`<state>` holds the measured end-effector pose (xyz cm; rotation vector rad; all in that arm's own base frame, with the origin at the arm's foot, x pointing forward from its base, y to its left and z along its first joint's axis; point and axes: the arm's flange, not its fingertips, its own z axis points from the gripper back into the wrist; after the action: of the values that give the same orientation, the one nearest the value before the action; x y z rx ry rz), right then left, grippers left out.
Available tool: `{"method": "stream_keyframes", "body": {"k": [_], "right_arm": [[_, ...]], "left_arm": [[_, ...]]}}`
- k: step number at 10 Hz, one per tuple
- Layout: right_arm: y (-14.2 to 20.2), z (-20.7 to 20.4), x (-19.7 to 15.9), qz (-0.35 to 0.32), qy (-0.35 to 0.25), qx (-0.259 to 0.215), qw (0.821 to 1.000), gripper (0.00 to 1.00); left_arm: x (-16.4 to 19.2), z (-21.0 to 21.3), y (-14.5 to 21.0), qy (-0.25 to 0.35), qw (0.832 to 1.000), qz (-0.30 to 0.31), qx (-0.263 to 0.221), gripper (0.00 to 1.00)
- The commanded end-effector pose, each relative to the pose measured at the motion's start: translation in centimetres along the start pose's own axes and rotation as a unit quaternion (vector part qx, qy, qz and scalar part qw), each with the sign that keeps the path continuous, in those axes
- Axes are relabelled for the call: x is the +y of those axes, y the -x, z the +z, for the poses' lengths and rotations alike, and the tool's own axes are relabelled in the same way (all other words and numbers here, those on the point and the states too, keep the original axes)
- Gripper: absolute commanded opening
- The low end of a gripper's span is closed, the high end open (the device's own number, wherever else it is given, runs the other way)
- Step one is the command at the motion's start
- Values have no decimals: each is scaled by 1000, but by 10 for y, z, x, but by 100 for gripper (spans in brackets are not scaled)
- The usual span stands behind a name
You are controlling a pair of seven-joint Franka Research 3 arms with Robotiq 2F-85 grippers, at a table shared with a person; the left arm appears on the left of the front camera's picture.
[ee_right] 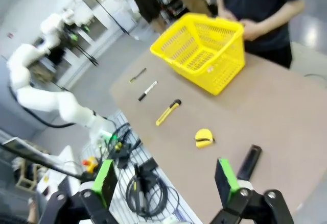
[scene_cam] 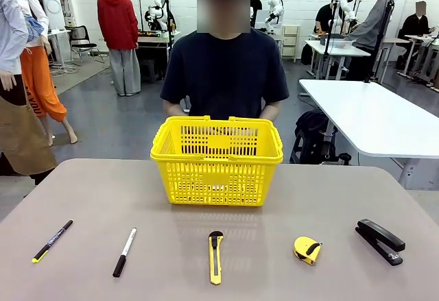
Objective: Place the items the person wants into the basket.
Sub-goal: Pick up the item the person points to and place it in the Market Basket.
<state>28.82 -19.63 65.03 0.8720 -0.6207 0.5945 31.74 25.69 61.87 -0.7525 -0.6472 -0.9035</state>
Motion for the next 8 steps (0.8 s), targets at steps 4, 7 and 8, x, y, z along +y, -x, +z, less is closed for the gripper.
{"method": "stream_keyframes", "body": {"k": [4,7,8], "right_arm": [[11,10,10,6,19,22,1000,100],[11,10,10,6,19,22,1000,100],[11,10,10,6,19,22,1000,100]], "left_arm": [[4,6,1,-7,1000,-7,12,100],[4,6,1,-7,1000,-7,12,100],[4,6,1,-7,1000,-7,12,100]]}}
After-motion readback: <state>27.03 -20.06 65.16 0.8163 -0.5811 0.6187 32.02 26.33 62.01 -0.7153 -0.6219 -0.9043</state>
